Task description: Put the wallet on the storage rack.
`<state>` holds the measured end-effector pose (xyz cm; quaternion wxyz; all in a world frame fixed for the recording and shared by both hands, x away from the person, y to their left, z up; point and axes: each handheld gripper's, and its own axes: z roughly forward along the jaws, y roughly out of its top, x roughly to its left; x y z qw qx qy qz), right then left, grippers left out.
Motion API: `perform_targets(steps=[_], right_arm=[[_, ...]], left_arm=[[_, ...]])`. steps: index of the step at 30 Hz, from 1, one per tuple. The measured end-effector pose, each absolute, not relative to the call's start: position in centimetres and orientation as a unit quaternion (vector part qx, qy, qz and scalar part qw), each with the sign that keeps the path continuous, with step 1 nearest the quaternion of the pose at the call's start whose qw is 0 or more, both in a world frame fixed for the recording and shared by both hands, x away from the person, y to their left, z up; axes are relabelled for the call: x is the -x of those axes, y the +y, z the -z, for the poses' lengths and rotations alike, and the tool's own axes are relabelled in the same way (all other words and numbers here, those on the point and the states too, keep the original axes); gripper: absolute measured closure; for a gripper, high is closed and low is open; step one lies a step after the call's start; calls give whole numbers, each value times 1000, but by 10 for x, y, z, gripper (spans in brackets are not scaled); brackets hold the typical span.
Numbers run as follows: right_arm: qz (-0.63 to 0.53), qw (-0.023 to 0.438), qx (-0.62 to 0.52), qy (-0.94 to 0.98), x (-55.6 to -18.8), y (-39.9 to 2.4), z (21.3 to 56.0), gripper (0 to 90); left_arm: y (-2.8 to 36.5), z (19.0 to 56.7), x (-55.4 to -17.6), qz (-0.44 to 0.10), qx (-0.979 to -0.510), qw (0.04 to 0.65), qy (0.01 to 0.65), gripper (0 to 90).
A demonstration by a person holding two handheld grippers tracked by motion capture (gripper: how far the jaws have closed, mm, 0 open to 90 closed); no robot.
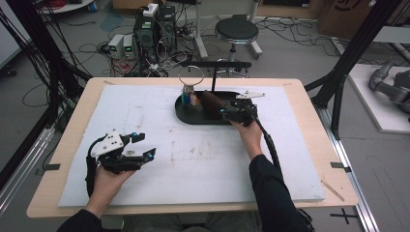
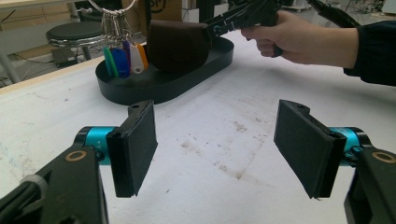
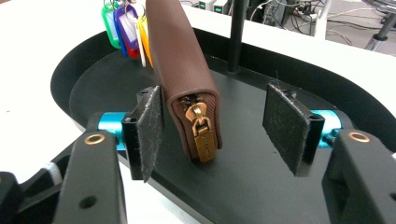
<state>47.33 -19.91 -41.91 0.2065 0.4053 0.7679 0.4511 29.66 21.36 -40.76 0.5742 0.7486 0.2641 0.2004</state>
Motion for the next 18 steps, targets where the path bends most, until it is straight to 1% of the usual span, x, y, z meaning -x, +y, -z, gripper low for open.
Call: perform_targets(steps=[8, 11, 12, 18], right_arm=[[-476, 199, -400, 757, -460, -211, 410, 342], [-488, 197, -393, 755, -446, -225, 399, 314], [-488, 197, -393, 755, -446, -225, 399, 314], [-507, 205, -381, 745, -419, -255, 381, 305]], left_arm=[[213, 406, -301, -202, -749, 572, 267, 297], [216, 404, -302, -201, -749, 570, 271, 271], [217, 404, -302, -202, -749, 569, 272, 271], [224, 402, -305, -210, -745, 566, 283, 266]])
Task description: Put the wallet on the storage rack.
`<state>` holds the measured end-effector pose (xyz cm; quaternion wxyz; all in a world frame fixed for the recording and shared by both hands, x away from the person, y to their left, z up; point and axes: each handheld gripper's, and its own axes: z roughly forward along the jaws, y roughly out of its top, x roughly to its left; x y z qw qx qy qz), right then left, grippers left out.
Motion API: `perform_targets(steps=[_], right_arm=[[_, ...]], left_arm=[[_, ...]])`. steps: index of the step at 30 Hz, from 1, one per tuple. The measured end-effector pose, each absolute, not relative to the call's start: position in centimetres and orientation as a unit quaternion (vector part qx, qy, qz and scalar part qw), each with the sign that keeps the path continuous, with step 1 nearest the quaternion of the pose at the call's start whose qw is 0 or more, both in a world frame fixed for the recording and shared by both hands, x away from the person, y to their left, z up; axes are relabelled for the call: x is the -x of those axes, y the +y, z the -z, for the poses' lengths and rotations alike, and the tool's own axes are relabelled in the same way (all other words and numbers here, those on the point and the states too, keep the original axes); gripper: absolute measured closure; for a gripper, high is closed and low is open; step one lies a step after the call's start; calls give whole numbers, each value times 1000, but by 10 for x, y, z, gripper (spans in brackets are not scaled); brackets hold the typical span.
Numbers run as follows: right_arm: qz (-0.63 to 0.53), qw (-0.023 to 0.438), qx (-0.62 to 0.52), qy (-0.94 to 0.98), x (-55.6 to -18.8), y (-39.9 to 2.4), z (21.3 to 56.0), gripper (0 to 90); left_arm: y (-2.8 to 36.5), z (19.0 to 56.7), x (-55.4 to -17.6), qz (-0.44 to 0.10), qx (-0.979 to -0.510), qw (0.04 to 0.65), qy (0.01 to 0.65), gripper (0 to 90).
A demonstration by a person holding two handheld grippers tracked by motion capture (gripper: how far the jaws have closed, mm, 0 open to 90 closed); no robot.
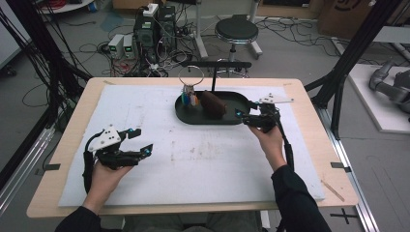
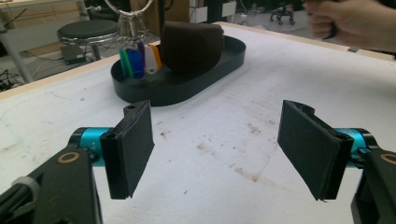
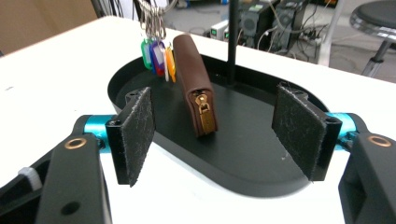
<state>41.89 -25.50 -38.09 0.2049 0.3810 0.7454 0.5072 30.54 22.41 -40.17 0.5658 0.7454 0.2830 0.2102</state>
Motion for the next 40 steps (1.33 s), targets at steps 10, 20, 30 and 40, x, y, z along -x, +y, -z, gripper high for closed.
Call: perform_targets(steps=[10, 20, 30, 40], right_arm=[[-519, 233, -393, 722, -369, -310, 376, 292], [-517, 232, -416, 711, -350, -339, 391, 281], [-497, 233, -424, 720, -353, -346, 399, 276], [-499, 225, -425, 721, -356, -346, 401, 268]], left_arm=[[234, 403, -308, -221, -745, 553, 301, 253], [242, 404, -314, -224, -748, 543, 310, 253], [245, 408, -316, -224, -749, 537, 316, 248], [246, 409, -315, -226, -751, 535, 315, 245]])
